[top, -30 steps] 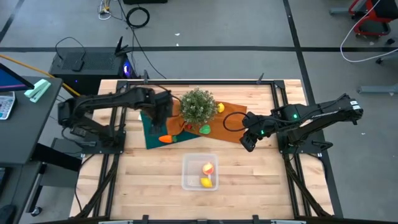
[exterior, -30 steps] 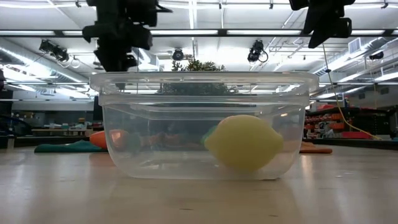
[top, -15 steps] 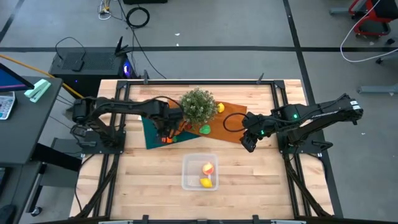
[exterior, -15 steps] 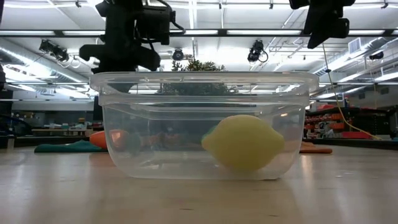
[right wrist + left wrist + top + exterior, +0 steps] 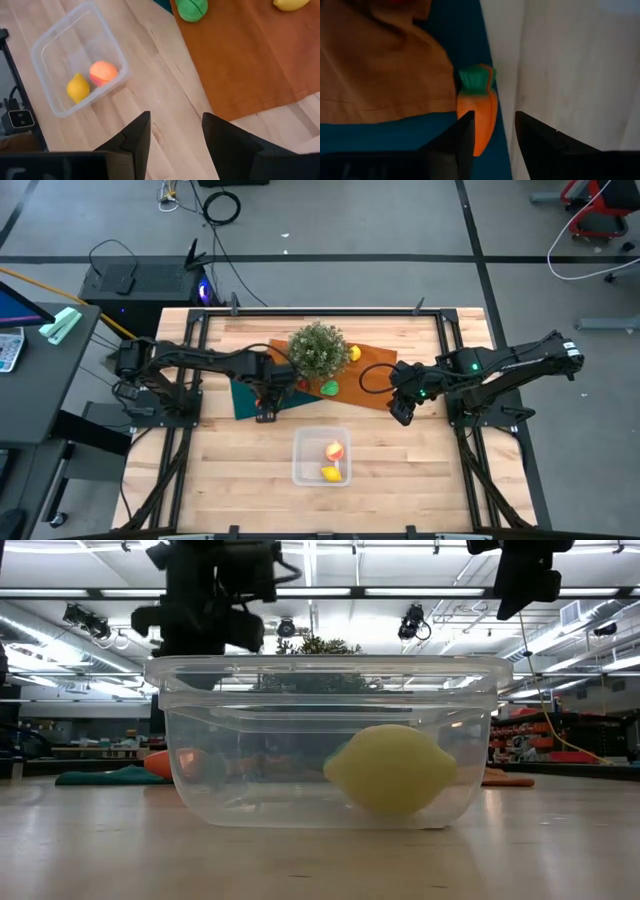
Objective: Pick and placing Produce into tupperware
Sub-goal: Put the carrot into the transparent bin
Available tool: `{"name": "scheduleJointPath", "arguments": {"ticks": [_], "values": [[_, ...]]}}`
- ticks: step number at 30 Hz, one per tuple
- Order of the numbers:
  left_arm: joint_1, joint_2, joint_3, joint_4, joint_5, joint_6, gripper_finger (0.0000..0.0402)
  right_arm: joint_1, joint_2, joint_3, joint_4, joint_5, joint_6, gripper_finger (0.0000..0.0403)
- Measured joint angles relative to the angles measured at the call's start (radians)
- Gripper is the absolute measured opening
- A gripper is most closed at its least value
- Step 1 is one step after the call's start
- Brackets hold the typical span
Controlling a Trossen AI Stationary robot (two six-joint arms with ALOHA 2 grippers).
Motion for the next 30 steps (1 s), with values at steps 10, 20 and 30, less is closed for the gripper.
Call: {"name": "scheduleJointPath", "arguments": {"ticks": [10,20,30], "values": [[0.03,0.0,-0.118,0.062,-0.002,-0.045,0.0242,0.0,0.0,0.0,0.0,0.0,0.051,0.0146],[0.03,0.0,-0.199,0.157,-0.004,-0.04,0.0329,0.0,0.0,0.0,0.001,-0.004,0.101,0.0146],[0.029,-0.001,-0.23,0.217,-0.05,0.002,0.0352,0.0,0.0,0.0,0.001,-0.004,0.103,0.0146]]}}
